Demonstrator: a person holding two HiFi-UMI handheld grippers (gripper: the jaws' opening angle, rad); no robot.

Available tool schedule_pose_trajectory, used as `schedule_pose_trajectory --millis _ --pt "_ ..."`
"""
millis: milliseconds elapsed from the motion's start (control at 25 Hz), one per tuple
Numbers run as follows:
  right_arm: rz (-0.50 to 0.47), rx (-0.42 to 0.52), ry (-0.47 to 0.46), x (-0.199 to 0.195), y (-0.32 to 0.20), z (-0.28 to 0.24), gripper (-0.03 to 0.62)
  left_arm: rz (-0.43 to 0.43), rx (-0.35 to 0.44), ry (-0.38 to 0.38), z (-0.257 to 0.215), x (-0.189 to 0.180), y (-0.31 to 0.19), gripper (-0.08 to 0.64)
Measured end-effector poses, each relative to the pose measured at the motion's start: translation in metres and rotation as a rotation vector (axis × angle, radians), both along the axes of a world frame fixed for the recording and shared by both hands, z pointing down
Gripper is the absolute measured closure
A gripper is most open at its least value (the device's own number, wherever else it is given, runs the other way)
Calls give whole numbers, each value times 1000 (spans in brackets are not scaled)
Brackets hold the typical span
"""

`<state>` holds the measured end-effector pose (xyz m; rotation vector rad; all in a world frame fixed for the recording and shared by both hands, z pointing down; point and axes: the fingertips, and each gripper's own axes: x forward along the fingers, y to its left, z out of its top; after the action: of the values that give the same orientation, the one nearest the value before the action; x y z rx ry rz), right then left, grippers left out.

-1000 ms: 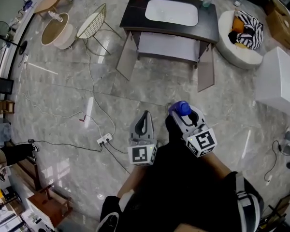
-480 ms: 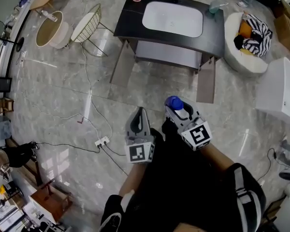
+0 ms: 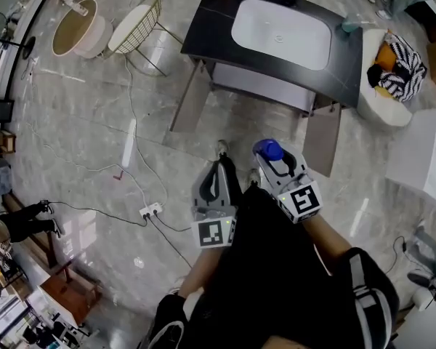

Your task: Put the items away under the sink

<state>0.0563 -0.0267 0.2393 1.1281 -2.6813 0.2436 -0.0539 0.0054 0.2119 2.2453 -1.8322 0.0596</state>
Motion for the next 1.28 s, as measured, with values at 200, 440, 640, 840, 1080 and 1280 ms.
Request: schedule_pose_trajectory --millis 200,440,640,840,1080,1280 --pt "3 13 -3 -22 -54 46 437 12 7 11 51 -17 -52 545" --pt "30 16 -29 -34 -111 122 437 24 16 10 133 -29 -112 545" --pt "44 -14 4 -43 -143 212 437 27 4 33 222 -41 -145 545" --pt "62 9 -2 -46 -160 293 437 29 26 47 303 -44 -164 545" --pt "80 71 -27 -41 -171 392 437 31 90 30 395 -41 -181 546" --pt "89 92 -57 -33 -160 448 437 66 138 28 437 -35 -169 545"
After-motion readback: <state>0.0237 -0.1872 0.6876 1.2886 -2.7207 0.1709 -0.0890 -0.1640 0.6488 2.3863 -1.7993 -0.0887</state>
